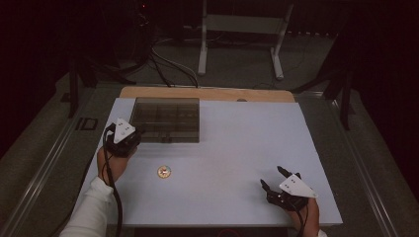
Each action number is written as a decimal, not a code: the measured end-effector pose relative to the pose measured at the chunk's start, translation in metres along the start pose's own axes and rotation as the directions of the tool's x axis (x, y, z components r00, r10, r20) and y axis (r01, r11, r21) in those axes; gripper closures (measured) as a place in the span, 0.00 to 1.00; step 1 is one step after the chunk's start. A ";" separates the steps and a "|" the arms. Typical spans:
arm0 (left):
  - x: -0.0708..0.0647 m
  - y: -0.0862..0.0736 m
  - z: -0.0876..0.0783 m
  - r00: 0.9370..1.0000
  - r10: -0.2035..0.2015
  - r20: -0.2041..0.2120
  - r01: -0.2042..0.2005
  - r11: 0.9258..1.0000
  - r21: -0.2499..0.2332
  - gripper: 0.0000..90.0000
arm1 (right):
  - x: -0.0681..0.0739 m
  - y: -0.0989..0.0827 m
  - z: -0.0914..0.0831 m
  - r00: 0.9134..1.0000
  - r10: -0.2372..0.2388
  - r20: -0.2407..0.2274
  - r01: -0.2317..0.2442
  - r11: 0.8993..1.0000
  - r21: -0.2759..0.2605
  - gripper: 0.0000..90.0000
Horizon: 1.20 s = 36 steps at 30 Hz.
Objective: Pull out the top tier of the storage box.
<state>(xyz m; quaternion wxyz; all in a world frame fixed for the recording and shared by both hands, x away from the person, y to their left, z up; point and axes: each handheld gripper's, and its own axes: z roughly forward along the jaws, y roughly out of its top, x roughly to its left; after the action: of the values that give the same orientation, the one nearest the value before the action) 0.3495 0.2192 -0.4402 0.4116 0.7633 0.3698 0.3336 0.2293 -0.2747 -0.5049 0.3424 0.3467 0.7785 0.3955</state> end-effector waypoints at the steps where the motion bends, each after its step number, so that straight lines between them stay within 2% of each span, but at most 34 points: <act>1: 0.001 0.002 0.003 1.000 0.004 0.006 -0.004 1.000 0.015 1.00 | 0.000 0.000 0.000 1.000 0.000 0.001 0.000 1.000 0.001 0.30; 2: 0.001 0.002 0.003 1.000 0.004 0.006 -0.004 1.000 0.015 1.00 | 0.000 0.000 0.000 1.000 0.001 0.001 -0.001 1.000 0.001 0.30; 4: 0.001 0.006 0.012 1.000 0.023 0.015 -0.024 0.998 0.064 1.00 | -0.001 0.000 0.000 1.000 0.004 -0.002 -0.004 1.000 0.002 0.30; 11: -0.002 0.010 0.027 0.999 0.045 0.022 -0.048 0.990 0.132 1.00 | -0.002 -0.001 0.000 1.000 0.002 -0.001 -0.002 1.000 0.007 0.30; 14: -0.003 0.010 0.029 0.999 0.049 0.022 -0.052 0.988 0.143 1.00 | -0.002 -0.001 -0.001 1.000 0.006 -0.003 -0.006 1.000 0.011 0.30; 15: -0.004 0.008 0.031 0.999 0.051 0.007 -0.051 0.987 0.153 1.00 | -0.002 -0.002 0.000 1.000 0.007 -0.003 -0.007 1.000 0.012 0.30; 19: -0.001 0.006 0.033 0.999 0.033 0.010 -0.034 0.987 0.159 1.00 | -0.002 -0.002 0.000 1.000 0.004 -0.007 -0.004 1.000 0.014 0.30; 24: -0.001 0.008 0.033 0.998 0.058 0.026 -0.062 0.980 0.190 1.00 | -0.002 -0.001 -0.001 1.000 -0.006 -0.007 0.006 1.000 0.019 0.30; 27: 0.000 0.006 0.034 0.997 0.047 0.054 -0.057 0.974 0.219 1.00 | -0.004 -0.002 -0.002 1.000 -0.006 -0.004 0.006 1.000 0.017 0.30; 34: 0.003 0.004 0.035 0.998 0.008 0.066 -0.022 0.977 0.213 1.00 | -0.003 -0.002 -0.002 1.000 -0.010 -0.007 0.010 1.000 0.024 0.30; 36: 0.003 0.003 0.036 0.998 -0.001 0.069 -0.014 0.975 0.221 1.00 | -0.003 -0.002 -0.001 1.000 -0.011 -0.010 0.011 1.000 0.026 0.30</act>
<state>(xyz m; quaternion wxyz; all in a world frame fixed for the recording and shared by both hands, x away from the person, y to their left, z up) 0.3809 0.2076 -0.4529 0.3352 0.8167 0.3877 0.2651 0.2298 -0.2787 -0.5053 0.3364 0.3449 0.7870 0.3853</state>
